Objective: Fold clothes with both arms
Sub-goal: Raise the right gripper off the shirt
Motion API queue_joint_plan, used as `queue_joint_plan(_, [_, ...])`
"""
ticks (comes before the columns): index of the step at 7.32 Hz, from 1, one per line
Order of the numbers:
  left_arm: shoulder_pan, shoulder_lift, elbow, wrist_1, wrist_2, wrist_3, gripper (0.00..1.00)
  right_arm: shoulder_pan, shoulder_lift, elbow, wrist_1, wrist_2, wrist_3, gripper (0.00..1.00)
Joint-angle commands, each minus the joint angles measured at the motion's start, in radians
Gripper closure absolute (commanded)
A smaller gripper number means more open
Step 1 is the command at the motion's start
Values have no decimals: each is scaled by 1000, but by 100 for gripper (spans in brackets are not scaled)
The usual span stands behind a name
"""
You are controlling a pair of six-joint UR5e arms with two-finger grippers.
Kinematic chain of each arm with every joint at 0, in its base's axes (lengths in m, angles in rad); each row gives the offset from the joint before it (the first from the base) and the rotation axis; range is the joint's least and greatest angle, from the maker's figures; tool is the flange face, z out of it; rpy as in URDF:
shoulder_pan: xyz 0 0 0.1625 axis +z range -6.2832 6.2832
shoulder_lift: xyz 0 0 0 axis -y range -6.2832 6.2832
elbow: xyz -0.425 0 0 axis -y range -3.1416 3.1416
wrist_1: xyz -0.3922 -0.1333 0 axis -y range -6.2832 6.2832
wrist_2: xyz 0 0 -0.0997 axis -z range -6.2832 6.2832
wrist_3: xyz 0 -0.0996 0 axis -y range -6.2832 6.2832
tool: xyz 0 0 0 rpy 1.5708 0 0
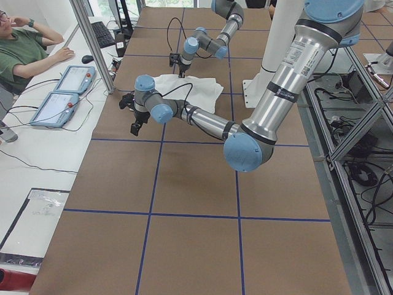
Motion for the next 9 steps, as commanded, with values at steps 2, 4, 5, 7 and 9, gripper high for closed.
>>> queue_joint_plan(2, [0, 0, -3, 0, 0, 0, 0, 26, -16, 18, 122, 62, -10, 0])
queue_joint_plan(4, [0, 2, -18, 2, -12, -12, 0, 35, -103, 152, 182, 161, 16, 0])
queue_joint_plan(5, [3, 6, -34, -2, -15, -68, 0, 30, -154, 235, 182, 187, 78, 0])
queue_joint_plan(7, [29, 58, -143, -11, -61, -197, 0, 8, -214, 352, 185, 247, 218, 0])
queue_joint_plan(9, [131, 133, -314, -11, -51, -393, 0, -37, -304, 479, 189, 244, 290, 0])
